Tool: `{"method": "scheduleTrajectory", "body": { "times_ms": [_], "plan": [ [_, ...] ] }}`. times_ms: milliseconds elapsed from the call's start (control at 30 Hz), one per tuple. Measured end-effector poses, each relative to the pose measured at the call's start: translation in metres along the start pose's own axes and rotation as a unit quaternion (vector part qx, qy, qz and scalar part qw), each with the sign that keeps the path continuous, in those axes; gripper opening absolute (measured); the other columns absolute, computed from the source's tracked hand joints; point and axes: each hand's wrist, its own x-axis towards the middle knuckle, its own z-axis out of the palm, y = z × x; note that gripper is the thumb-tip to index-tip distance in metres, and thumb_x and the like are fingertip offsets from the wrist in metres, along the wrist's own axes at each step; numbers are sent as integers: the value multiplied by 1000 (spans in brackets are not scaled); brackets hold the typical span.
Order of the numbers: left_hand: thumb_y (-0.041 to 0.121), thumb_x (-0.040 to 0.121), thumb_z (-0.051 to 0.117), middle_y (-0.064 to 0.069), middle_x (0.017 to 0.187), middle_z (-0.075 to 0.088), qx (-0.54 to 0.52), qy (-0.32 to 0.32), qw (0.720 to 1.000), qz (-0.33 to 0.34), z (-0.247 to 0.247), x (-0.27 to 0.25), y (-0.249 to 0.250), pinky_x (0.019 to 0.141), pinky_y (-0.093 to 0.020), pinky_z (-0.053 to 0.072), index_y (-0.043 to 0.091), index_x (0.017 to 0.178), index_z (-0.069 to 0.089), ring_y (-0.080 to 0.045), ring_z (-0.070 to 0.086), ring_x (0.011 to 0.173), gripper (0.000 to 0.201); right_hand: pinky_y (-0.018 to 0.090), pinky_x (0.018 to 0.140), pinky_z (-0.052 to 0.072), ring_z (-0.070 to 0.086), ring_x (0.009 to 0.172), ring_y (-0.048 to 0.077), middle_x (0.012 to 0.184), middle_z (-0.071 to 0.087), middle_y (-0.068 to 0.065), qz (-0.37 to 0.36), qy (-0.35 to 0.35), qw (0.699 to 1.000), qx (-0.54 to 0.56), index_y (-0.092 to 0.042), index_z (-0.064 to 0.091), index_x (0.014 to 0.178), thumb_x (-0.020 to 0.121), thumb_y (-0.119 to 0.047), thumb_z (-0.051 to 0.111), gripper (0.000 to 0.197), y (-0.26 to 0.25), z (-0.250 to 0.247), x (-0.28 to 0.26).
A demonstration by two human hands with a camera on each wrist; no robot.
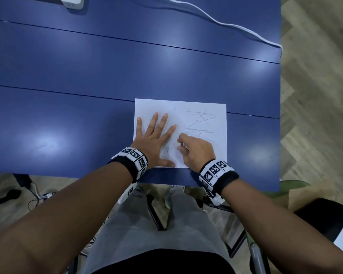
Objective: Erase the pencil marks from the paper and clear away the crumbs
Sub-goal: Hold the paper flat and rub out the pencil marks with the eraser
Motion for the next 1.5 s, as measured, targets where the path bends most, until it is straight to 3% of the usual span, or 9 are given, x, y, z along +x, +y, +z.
{"method": "scheduleTrajectory", "body": {
  "times_ms": [233, 400, 567, 733, 900, 1067, 1233, 1400, 1500],
  "plan": [
    [101, 68, 27, -6, 158, -42, -12, 0, 1000, 1, -1, -2, 0, 111, -73, -16, 31, 155, -25, -34, -37, 146, 123, 38, 70, 49, 62, 90, 29, 100, 67, -1, -38, -66, 997, -21, -23, 50, 109, 96, -30, 48, 15, -4, 9, -20],
    [97, 69, 37, -6, 159, -40, -11, -4, 1000, 0, -2, -1, 0, 111, -72, -18, 32, 157, -21, -34, -36, 147, 124, 37, 71, 50, 63, 88, 29, 98, 70, -2, 14, 20, 1000, 7, -24, 52, 108, 93, -28, 53, 15, 3, -1, 0],
    [99, 68, 33, -6, 158, -42, -13, -7, 1000, -1, -2, -2, 1, 111, -72, -19, 32, 156, -23, -33, -38, 146, 124, 37, 72, 48, 61, 91, 29, 102, 68, 0, -32, -73, 997, -19, -23, 51, 113, 96, -29, 48, 18, -4, 5, -22],
    [97, 69, 38, -6, 159, -40, -10, -6, 1000, -1, -3, -1, 0, 111, -72, -18, 32, 157, -21, -34, -36, 147, 124, 37, 73, 50, 62, 90, 28, 100, 69, -2, 5, 1, 1000, -2, -23, 52, 112, 95, -28, 51, 18, 3, -5, -1],
    [99, 69, 32, -6, 157, -44, -11, -5, 1000, 0, -1, -2, 0, 111, -72, -18, 32, 155, -26, -33, -38, 145, 124, 38, 72, 49, 63, 91, 28, 103, 68, -1, -37, -73, 996, -30, -24, 51, 113, 96, -30, 48, 18, -4, 4, -18],
    [97, 69, 39, -6, 159, -40, -11, -2, 1000, 2, -2, -1, -1, 111, -72, -18, 32, 156, -23, -34, -36, 147, 124, 37, 72, 50, 63, 90, 28, 101, 69, -3, 9, -3, 1000, -9, -23, 52, 111, 95, -29, 51, 17, 0, -2, -1],
    [99, 69, 32, -5, 157, -44, -10, -6, 1000, 0, -1, -2, 0, 111, -71, -19, 32, 154, -27, -33, -39, 145, 123, 35, 70, 47, 62, 91, 27, 102, 68, -2, -30, -61, 997, -35, -23, 51, 112, 96, -31, 47, 17, -4, 2, -16],
    [100, 63, 39, -7, 160, -39, -10, -7, 1000, -1, -3, -1, -1, 113, -72, -16, 32, 156, -23, -35, -34, 147, 130, 36, 71, 50, 63, 91, 27, 105, 69, -3, -2, -16, 1000, -22, -23, 53, 111, 96, -28, 51, 17, 3, -4, -2],
    [99, 60, 46, -10, 161, -37, -24, 5, 1000, 12, 0, -5, -10, 116, -64, -18, 30, 156, -23, -34, -33, 148, 137, 37, 71, 50, 62, 90, 27, 102, 69, -3, 12, -12, 1000, -13, -22, 52, 111, 96, -28, 51, 16, 2, 1, -5]
  ]
}}
